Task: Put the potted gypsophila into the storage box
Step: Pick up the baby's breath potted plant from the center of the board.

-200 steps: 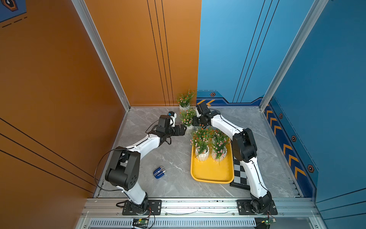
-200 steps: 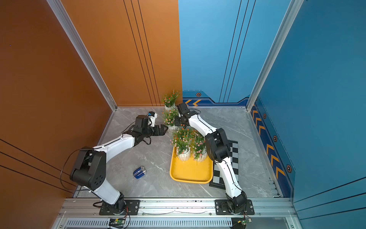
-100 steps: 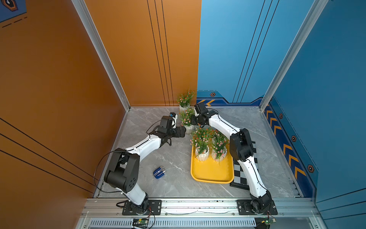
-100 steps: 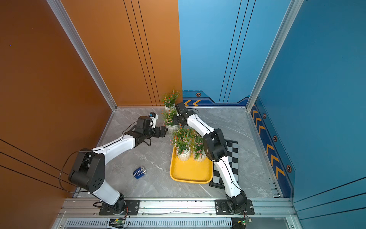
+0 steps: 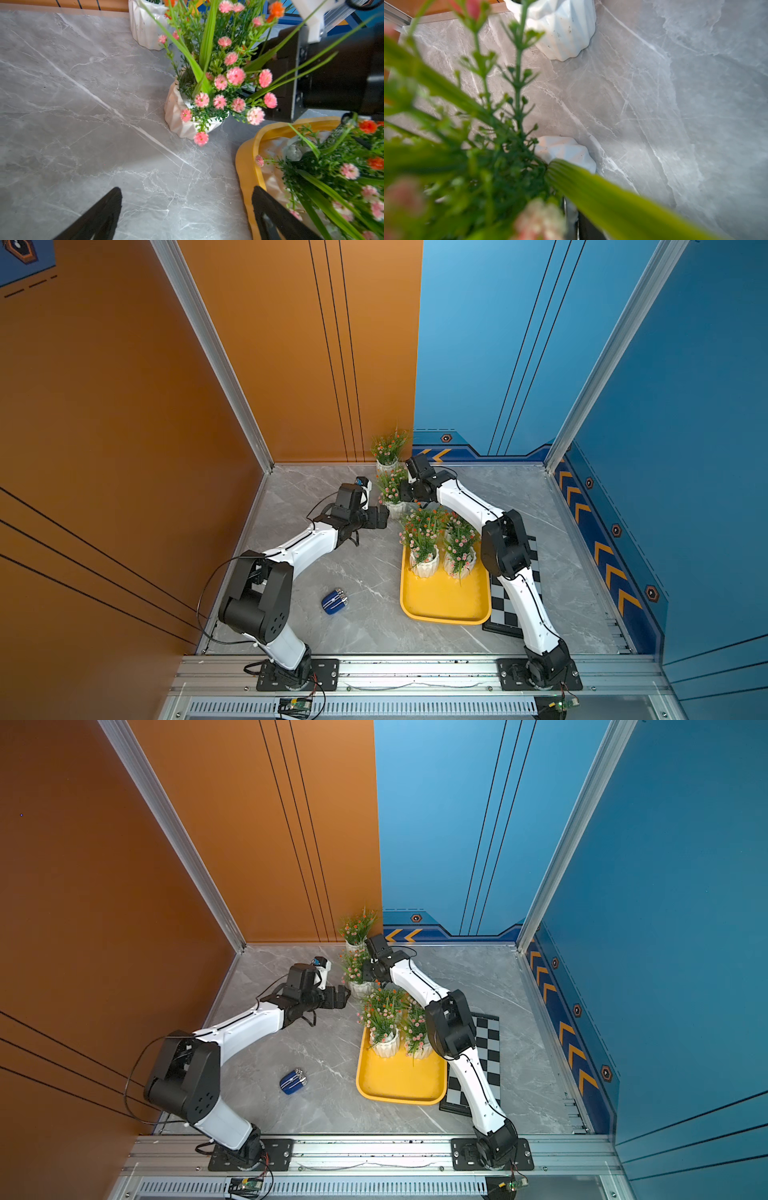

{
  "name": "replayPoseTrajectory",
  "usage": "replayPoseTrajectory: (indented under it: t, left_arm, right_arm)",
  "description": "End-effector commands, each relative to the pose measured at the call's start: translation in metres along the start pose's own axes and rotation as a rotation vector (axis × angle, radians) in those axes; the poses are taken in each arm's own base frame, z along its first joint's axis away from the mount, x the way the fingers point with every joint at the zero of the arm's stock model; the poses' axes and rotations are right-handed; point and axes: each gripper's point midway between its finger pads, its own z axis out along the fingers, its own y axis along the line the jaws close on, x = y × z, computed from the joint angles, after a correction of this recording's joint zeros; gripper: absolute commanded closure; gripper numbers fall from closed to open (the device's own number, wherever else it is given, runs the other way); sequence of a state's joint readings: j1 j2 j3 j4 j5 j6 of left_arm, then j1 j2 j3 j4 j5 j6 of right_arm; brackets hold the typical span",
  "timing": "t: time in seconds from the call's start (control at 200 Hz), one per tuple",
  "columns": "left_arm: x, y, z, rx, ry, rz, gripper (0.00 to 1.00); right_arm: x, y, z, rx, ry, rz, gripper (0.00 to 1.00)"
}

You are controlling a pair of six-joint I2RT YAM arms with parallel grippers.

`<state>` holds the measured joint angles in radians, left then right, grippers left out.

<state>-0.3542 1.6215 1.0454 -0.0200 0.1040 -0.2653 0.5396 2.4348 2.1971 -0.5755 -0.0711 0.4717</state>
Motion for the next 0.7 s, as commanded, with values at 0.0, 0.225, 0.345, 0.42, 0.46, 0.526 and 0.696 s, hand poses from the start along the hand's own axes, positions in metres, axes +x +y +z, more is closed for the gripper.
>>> replayPoseTrajectory:
  t: [0.0,0.225,0.345,0.42,0.46,0.526,0.696]
  left_arm:
    - [-0.008,0.001,-0.016,-0.031,-0.022,0.018,0.02]
    - [-0.003,0.009,-0.030,-0.072,-0.027,0.014,0.02]
    - [-0.002,0.011,-0.034,-0.084,-0.032,0.003,0.02]
    - [-0.004,0.011,-0.036,-0.084,-0.037,-0.002,0.02]
    - [-0.004,0.010,-0.037,-0.083,-0.039,-0.003,0.02]
    - [-0.005,0.010,-0.038,-0.082,-0.041,-0.005,0.02]
    - [-0.007,0.009,-0.043,-0.086,-0.052,-0.011,0.02]
  right_arm:
    - [-0.001,-0.013,-0.017,0.077,0.008,-0.007,1.00]
    - [-0.025,0.001,-0.046,0.063,-0.067,-0.047,1.00]
    - [-0.034,0.006,-0.057,0.056,-0.094,-0.056,1.00]
    - [-0.041,0.009,-0.064,0.046,-0.115,-0.062,1.00]
    - [-0.044,0.011,-0.068,0.042,-0.125,-0.064,1.00]
    - [-0.049,0.013,-0.073,0.034,-0.142,-0.065,1.00]
    - [-0.059,0.020,-0.084,0.010,-0.177,-0.066,1.00]
